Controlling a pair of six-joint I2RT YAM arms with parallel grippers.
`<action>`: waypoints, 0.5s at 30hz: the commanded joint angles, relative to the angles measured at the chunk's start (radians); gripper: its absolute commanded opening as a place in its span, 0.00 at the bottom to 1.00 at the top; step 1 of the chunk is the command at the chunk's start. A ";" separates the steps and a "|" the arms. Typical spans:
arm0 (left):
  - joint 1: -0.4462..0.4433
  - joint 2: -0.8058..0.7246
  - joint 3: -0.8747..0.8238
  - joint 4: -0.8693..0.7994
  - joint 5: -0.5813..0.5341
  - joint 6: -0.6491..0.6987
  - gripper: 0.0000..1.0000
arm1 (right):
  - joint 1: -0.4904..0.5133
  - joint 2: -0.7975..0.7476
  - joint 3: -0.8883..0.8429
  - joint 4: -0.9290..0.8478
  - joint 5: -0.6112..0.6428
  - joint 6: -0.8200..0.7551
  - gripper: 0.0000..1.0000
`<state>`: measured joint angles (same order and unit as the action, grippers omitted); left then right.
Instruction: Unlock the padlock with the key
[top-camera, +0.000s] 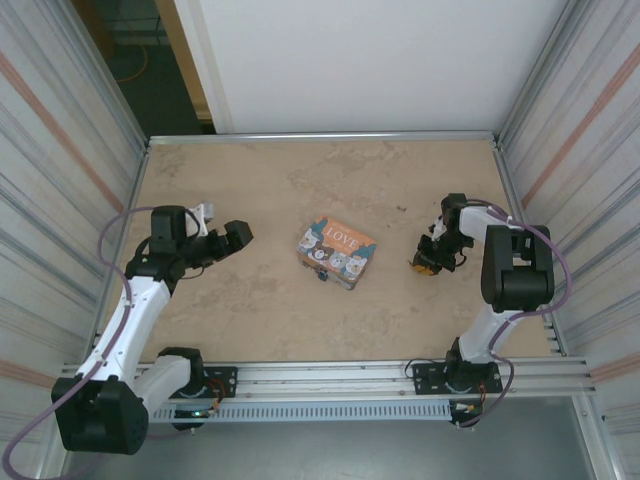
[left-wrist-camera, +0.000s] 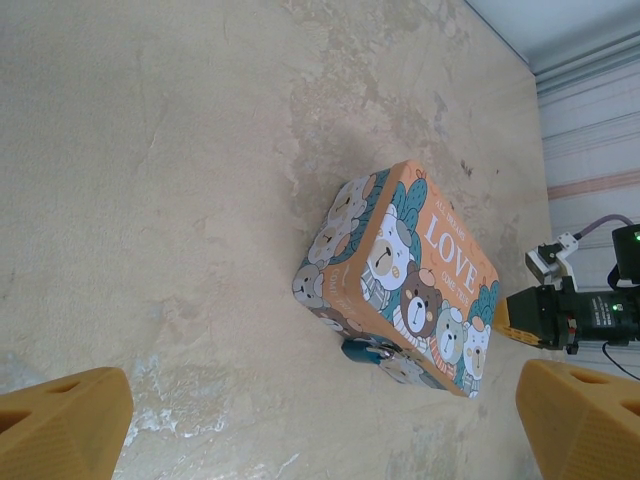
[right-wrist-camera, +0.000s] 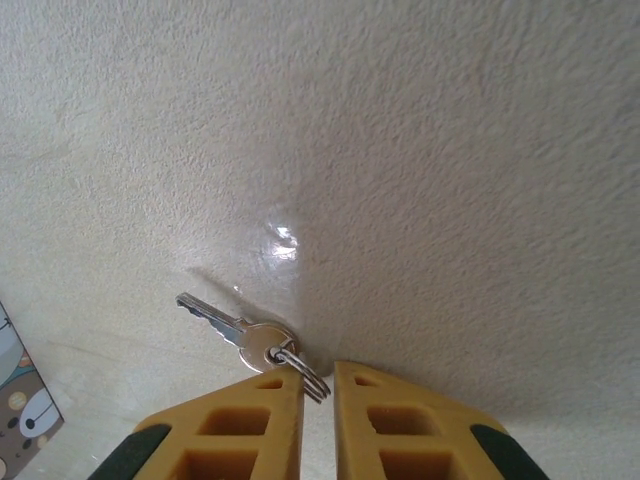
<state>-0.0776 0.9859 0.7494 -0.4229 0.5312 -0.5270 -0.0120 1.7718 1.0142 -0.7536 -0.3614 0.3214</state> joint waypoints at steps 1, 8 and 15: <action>0.008 0.005 -0.009 0.000 0.010 0.007 0.99 | 0.020 0.038 0.007 0.052 -0.014 0.007 0.12; 0.011 -0.003 -0.006 -0.011 0.010 0.013 0.99 | 0.027 -0.002 0.000 0.074 -0.031 0.026 0.00; 0.012 -0.015 -0.005 -0.013 0.016 0.002 0.99 | 0.027 -0.126 -0.053 0.122 -0.052 0.050 0.00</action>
<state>-0.0772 0.9855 0.7494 -0.4232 0.5312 -0.5270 0.0116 1.7164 0.9878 -0.6613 -0.3904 0.3405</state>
